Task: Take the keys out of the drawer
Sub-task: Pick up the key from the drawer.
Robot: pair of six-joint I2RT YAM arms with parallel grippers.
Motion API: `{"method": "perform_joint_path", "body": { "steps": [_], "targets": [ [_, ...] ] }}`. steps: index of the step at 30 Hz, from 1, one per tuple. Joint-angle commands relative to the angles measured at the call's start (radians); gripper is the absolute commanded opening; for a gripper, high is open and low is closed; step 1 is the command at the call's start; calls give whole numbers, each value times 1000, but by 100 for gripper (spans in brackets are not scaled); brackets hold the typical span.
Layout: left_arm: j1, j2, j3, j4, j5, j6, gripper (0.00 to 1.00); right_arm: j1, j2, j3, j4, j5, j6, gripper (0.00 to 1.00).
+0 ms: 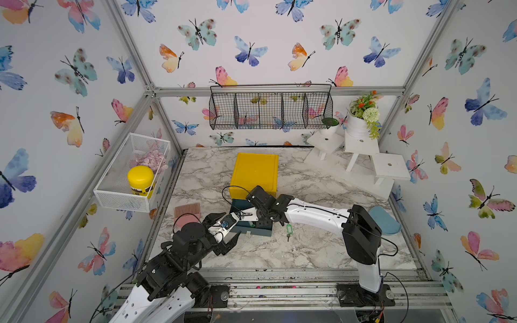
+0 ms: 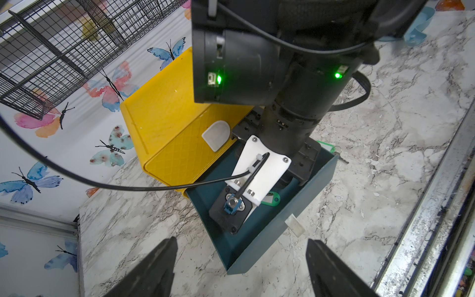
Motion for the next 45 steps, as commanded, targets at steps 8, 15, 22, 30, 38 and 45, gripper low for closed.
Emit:
{"method": "perform_joint_path", "body": {
  "steps": [8, 15, 22, 30, 38, 45],
  "targets": [
    [0, -8, 9, -3, 36, -20, 84, -4, 11, -31, 13, -31, -34, 35],
    [0, -3, 5, 3, 42, -23, 84, -4, 8, -40, 32, -72, -40, 33],
    [0, -1, 9, -4, 47, -25, 84, -4, 15, -44, 28, -90, -58, 28],
    [0, 2, 3, 5, 50, -27, 84, -4, 13, -35, 45, -81, -30, 22],
    [0, 7, 1, 5, 52, -30, 84, -4, 6, -38, 73, -67, -34, 17],
    [0, 11, 4, 4, 49, -30, 84, -4, 7, -35, 80, -71, -34, 11]
  ]
}}
